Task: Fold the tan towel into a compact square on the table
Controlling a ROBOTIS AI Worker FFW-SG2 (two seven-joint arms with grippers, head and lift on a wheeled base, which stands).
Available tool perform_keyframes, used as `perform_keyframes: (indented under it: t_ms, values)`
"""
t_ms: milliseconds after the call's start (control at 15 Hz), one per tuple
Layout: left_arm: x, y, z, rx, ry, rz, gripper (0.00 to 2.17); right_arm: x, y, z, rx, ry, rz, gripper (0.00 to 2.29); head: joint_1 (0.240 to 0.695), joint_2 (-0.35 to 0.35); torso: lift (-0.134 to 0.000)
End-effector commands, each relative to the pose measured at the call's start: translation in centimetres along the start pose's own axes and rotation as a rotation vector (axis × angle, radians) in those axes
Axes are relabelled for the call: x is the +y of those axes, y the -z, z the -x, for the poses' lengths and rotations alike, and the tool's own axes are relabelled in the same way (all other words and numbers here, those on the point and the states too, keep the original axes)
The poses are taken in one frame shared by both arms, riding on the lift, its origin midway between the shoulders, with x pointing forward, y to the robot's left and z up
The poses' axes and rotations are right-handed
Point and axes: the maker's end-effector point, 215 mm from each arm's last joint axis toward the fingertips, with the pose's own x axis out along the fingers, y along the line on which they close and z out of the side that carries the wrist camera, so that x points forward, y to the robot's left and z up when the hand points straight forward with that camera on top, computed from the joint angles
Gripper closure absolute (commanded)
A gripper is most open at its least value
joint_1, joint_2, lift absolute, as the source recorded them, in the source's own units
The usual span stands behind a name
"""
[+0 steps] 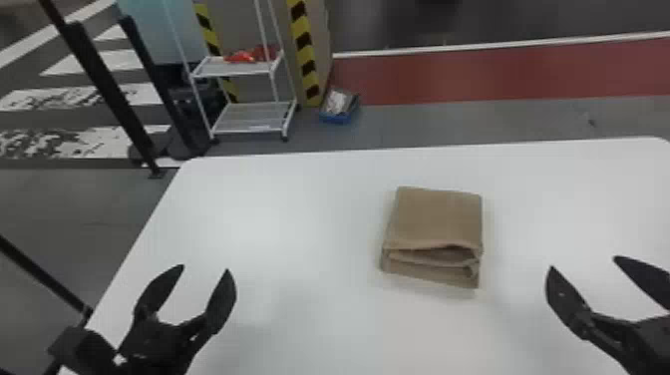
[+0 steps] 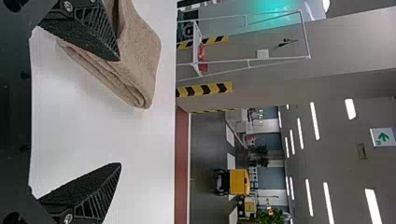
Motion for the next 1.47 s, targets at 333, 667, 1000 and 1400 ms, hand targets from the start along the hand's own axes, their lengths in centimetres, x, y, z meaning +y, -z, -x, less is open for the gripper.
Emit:
perform_keyframes:
  t_ms: [333, 667, 1000, 1400]
  values:
    - [-0.10, 0.02, 0.02, 0.001, 0.002, 0.000, 0.14, 0.10, 0.00, -0.08, -0.001, 0.004, -0.004, 0.08, 0.695, 0.205, -0.124]
    - [-0.13, -0.15, -0.03, -0.002, 0.004, -0.002, 0.14, 0.26, 0.09, -0.13, 0.002, 0.002, -0.006, 0.08, 0.695, 0.205, -0.124]
    - [0.06, -0.22, 0.04, 0.000, 0.001, -0.004, 0.14, 0.23, 0.07, -0.13, 0.003, 0.003, 0.000, 0.08, 0.695, 0.205, -0.124]
    - [0.13, -0.17, 0.08, 0.001, 0.000, -0.004, 0.14, 0.31, 0.07, -0.15, 0.003, 0.001, 0.000, 0.08, 0.695, 0.210, -0.124]
